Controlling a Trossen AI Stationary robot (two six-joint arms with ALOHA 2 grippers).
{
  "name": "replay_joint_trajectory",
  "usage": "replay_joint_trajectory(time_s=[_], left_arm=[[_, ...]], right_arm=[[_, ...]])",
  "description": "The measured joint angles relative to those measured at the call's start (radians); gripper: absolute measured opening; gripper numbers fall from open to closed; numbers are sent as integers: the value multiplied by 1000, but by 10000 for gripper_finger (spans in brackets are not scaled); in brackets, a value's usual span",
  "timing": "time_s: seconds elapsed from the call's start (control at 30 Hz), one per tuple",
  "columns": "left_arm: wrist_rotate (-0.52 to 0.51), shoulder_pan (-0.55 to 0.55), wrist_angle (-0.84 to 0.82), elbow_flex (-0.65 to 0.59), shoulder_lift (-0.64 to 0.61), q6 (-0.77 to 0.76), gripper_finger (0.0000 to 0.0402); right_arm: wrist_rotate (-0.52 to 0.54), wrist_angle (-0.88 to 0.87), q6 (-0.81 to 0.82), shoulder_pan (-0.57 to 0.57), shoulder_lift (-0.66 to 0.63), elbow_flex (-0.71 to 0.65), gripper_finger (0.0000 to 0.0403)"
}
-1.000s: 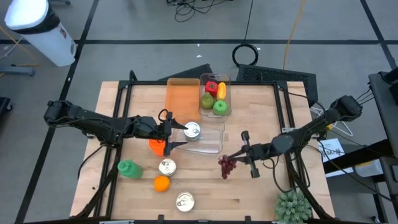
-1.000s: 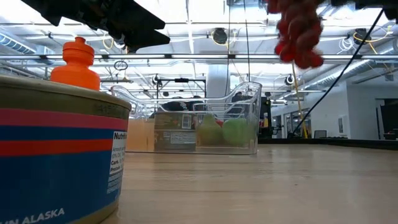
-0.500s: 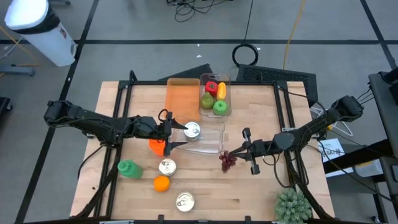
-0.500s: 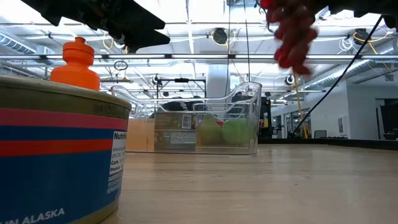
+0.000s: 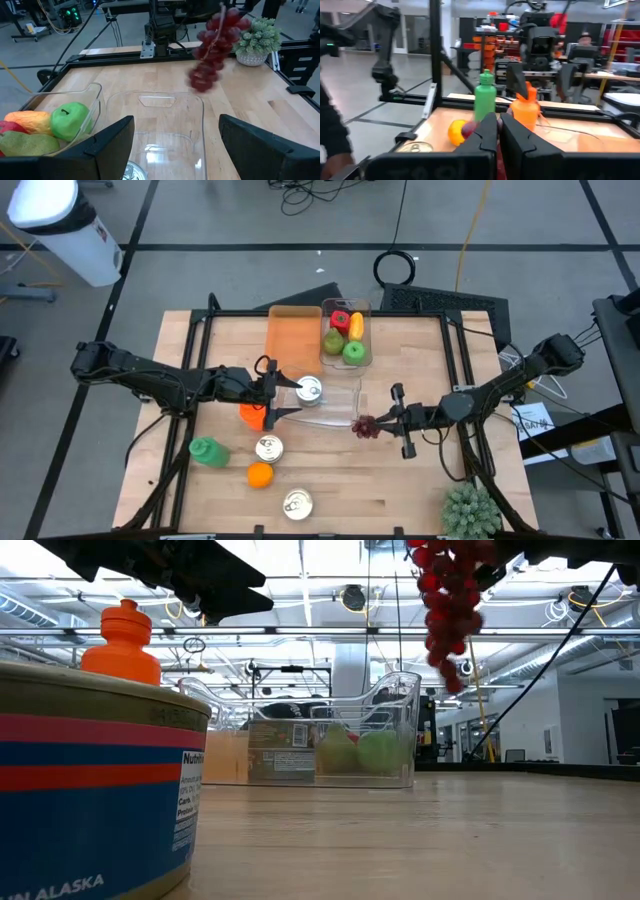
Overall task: Pick & Place Food Item
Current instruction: Put the grapes into the top transparent bin
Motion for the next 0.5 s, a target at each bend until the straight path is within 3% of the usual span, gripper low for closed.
replay_joint_trajectory(time_s=[0.5], left_arm=[[0,0,0,0,0,0,301]], right_arm=[[6,1,0,0,1,0,0]])
